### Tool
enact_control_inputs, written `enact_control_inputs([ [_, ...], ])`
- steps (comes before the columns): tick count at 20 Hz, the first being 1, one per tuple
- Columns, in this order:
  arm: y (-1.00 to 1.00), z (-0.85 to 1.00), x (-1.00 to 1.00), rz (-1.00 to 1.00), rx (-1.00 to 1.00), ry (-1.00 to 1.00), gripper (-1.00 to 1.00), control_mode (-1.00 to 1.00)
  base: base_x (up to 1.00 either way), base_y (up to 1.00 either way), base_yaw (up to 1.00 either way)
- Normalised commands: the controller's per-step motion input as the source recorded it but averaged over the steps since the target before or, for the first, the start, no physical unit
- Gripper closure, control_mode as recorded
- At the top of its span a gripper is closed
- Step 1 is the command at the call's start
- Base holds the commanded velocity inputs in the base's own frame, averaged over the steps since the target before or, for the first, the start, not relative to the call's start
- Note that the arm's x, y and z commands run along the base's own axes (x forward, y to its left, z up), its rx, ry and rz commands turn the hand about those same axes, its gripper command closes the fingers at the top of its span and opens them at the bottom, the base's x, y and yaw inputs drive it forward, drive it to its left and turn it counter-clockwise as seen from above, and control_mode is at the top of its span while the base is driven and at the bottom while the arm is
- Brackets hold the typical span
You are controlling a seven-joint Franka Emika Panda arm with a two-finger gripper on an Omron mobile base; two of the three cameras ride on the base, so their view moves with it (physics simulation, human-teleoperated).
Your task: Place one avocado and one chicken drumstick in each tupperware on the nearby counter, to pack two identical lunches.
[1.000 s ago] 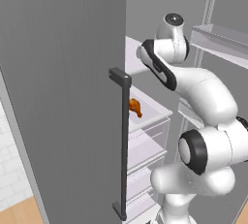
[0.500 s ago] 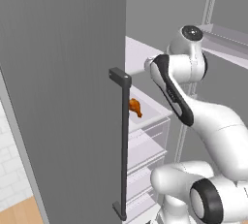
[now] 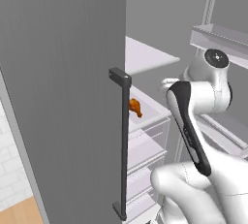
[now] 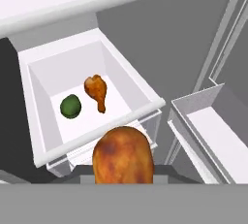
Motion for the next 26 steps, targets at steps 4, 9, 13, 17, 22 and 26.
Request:
enact_control_inputs([
  [4, -0.01, -0.5, -1.0, 0.0, 0.0, 0.0, 1.0, -1.0, 0.0, 0.0, 0.0],
  [9, -0.02, -0.39, -0.87, 0.0, -0.01, -0.02, 1.0, -1.0, 0.0, 0.0, 0.0],
  [13, 0.0, -0.2, -0.58, 0.0, -0.04, -0.02, 1.0, -1.0, 0.0, 0.0, 0.0],
  [17, 0.0, -0.38, -0.42, 0.0, -0.02, 0.01, 1.0, -1.0, 0.0, 0.0, 0.0],
  [22, 0.0, -0.57, -0.06, 0.0, -0.04, 0.01, 1.0, -1.0, 0.0, 0.0, 0.0],
  [26, 0.0, -0.23, 0.0, 0.0, 0.0, -0.03, 1.0, -1.0, 0.0, 0.0, 0.0],
])
